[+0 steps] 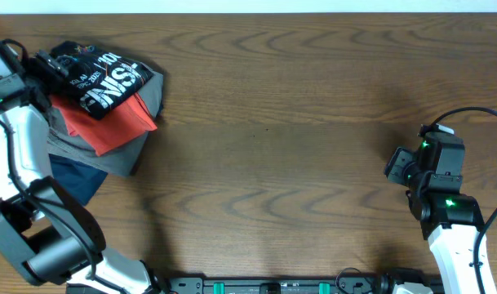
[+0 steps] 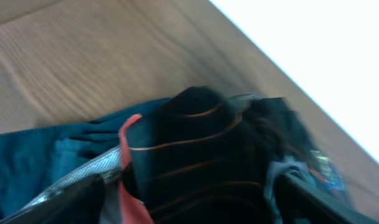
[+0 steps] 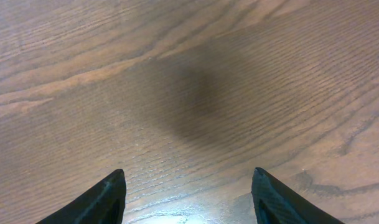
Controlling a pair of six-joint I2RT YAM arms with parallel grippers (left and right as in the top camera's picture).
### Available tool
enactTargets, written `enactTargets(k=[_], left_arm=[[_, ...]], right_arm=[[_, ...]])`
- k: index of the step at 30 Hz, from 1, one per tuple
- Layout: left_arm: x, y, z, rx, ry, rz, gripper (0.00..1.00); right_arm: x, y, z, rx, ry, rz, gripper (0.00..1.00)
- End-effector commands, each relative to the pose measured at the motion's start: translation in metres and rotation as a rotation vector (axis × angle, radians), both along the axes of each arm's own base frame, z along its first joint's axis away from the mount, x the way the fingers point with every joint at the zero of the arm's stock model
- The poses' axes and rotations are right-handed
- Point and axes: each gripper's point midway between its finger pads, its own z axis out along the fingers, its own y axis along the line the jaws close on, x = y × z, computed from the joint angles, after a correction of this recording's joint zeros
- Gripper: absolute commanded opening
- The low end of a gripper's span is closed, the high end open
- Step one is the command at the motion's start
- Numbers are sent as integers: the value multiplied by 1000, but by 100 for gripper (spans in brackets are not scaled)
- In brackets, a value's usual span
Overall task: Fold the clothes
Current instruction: 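Place the jersey on top of the stack and open the left gripper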
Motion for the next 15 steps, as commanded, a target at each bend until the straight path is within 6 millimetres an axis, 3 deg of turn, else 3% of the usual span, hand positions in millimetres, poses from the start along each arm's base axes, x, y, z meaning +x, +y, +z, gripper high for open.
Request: enactTargets(k=[1,4,7,11,14,15], left_arm=[[1,-24,60,-23,-154,-114,93],[-3,-53,89,-53,-217,-214,93],[-9,-85,90,-100,-181,-275,94],[-24,-146,50,-189,14,-395,97],[-51,-193,16,-242,215,-491,99],[-64,-203,5,-251,294,-498,98]], right_arm=[[3,-3,8,-17,-21,8,66],[7,8,5,-7,-10,102,68],[6,25,-10,39,45,212,72],[2,39,-41,130,157,256,83],[-1,53,-59,215,229,293,99],[-3,57,-66,241,261,301,99]])
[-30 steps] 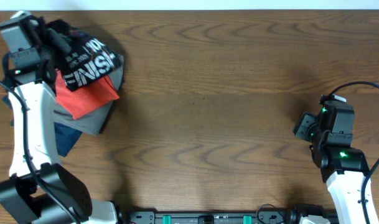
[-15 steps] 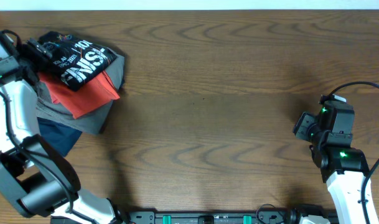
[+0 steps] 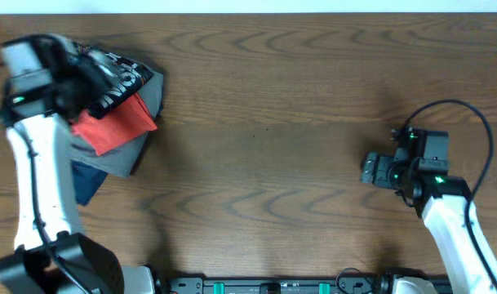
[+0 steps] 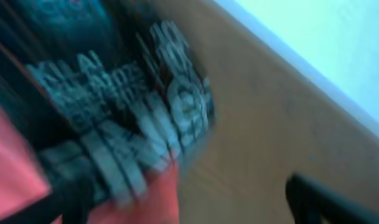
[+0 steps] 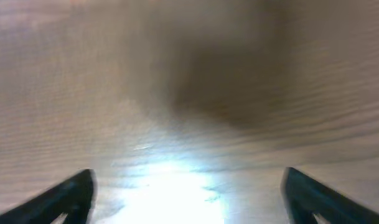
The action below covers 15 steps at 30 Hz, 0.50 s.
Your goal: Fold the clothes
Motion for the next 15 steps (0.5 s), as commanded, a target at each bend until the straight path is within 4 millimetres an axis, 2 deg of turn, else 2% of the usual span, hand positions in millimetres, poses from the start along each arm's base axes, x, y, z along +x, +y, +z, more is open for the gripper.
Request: enactTargets(k=[1,5,7,9,12,15], left_arm=[[-33,-42,-36,23,219,-126,98],[-93,-65,-57,59,494,-182,98],[-122,-67,-60,98,618,-199,99],[-143,-66,-60,129,691,-208,99],[-164,-71,-53,136,696,-224,99],[-178,-73,-42,155,590,-220,99]], right_arm=[[-2,21,-12,127,79,64,99],[-17,31,-19,187,184,74,99],[-23,32,-15,195,212,73,99],[-27,32,-9,195,217,72,99],[-29,30,5,189,183,31,99],[-29,24,28,170,93,-20,99]])
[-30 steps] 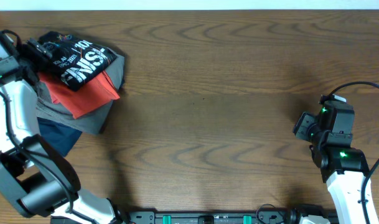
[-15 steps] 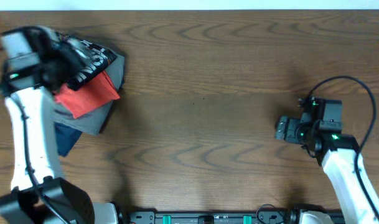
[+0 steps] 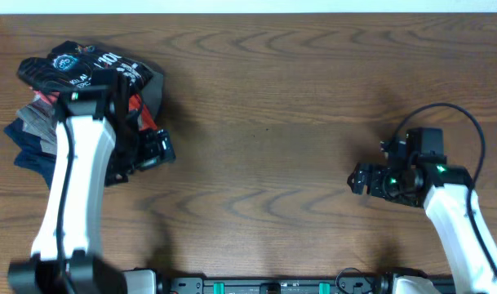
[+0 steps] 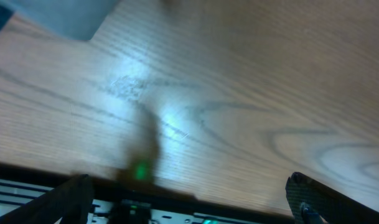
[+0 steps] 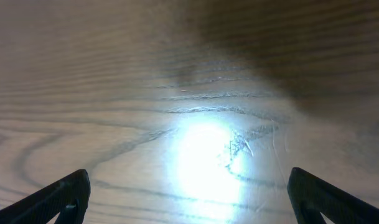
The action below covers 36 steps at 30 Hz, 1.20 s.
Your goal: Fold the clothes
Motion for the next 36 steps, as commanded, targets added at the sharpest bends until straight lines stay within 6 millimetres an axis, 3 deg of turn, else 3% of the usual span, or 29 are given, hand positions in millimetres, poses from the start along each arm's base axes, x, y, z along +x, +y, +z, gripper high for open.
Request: enactTargets(k=[1,7,11,14,21,29,36], left_arm=[[-20,4,21,50,-155,-20,99],[-46,2,57,70,-580,6,97],[-58,2,92,81,-910,20,98],[-77,1,115,87,-1064,24,98],[-109,-1,140,94,-1253,28,98],[-112,-1,141,95,-1267,28,98],[-112,-1,141,95,-1267,28,98]], right_arm=[[9,-6,39,-15,-156,-68,99],[0,-25,101,-132,-459,-125,99],[-13,-31,140,-173,-644,-157,99],[-21,-29,157,-172,-729,-160,99],[-28,-29,162,-173,-758,-162,99],[-29,-29,160,-173,-747,-162,99],[-41,-27,143,-171,-662,-156,99]])
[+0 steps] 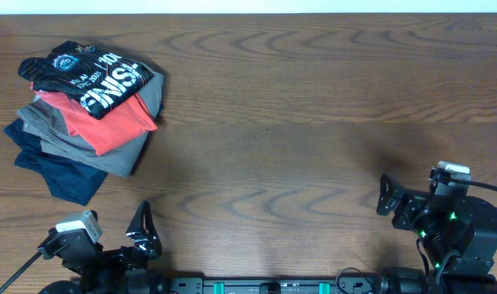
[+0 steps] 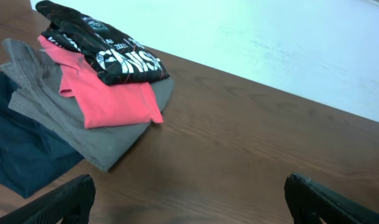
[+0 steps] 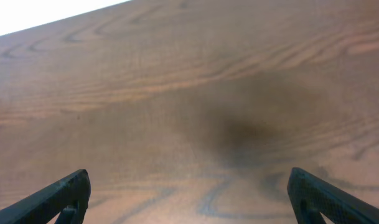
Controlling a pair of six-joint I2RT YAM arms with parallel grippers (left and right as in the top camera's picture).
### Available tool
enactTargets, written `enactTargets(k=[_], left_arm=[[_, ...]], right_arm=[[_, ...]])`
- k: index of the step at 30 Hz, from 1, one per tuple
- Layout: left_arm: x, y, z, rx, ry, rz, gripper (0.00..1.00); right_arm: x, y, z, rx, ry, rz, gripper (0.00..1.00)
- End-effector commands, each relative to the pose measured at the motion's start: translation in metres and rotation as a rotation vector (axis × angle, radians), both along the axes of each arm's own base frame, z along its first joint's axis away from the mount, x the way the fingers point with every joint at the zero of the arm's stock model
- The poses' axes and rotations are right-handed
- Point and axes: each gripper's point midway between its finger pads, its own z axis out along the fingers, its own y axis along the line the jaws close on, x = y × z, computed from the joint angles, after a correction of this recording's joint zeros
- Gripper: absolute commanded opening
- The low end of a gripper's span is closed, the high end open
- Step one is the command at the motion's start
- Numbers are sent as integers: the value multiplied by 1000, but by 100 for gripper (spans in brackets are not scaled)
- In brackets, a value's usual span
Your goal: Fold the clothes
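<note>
A stack of folded clothes lies at the table's far left. A black printed shirt (image 1: 89, 75) is on top, over a red shirt (image 1: 113, 124), a grey garment (image 1: 64, 139) and a navy one (image 1: 56, 175). The left wrist view also shows the black shirt (image 2: 108, 53) and the red shirt (image 2: 111, 99). My left gripper (image 2: 188, 202) is open, low at the front left edge and well short of the stack. My right gripper (image 3: 189, 199) is open and empty over bare wood at the front right, and appears from overhead as the right gripper (image 1: 389, 204).
The brown wooden table (image 1: 281, 122) runs from the stack to the right arm. A white wall edge (image 2: 289, 43) borders the far side. A black rail (image 1: 272, 286) runs along the front edge.
My left arm was stretched out beside the stack's front right corner; it is now drawn back to the front left edge. My right gripper has moved back toward the front right corner. The stack is fully uncovered.
My left gripper was first close against the black shirt on top of the stack, then over the stack. It was then empty beside the stack and is now back at the front edge. The right arm stayed on the right over bare wood. The stack remains in place.
</note>
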Motion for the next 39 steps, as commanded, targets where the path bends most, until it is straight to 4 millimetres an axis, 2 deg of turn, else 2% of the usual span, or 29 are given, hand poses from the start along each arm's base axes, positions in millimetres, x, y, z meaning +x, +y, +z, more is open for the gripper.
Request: enactTargets(k=[1,7,11,17,27,29,33,39], left_arm=[[0,1,-2,-6,3,7,98],[0,1,-2,-6,3,8,98],[0,1,-2,-6,3,8,98],[0,1,-2,-6,3,8,98],[0,1,-2,-6,3,8,98],[0,1,-2,-6,3,7,98],[0,1,-2,-6,3,8,98],[0,1,-2,-6,3,8,98]], right_arm=[[-6,-4,-7,0,33,-29,99],[-2,-3,9,-111,-96,45,99],[3,7,18,-157,-268,105,99],[9,15,22,-175,-511,129,99],[45,19,-23,-217,-635,156,99],[47,17,-29,-234,-652,151,99],[47,17,-50,-240,-566,163,99],[47,17,-49,-241,-570,161,99]])
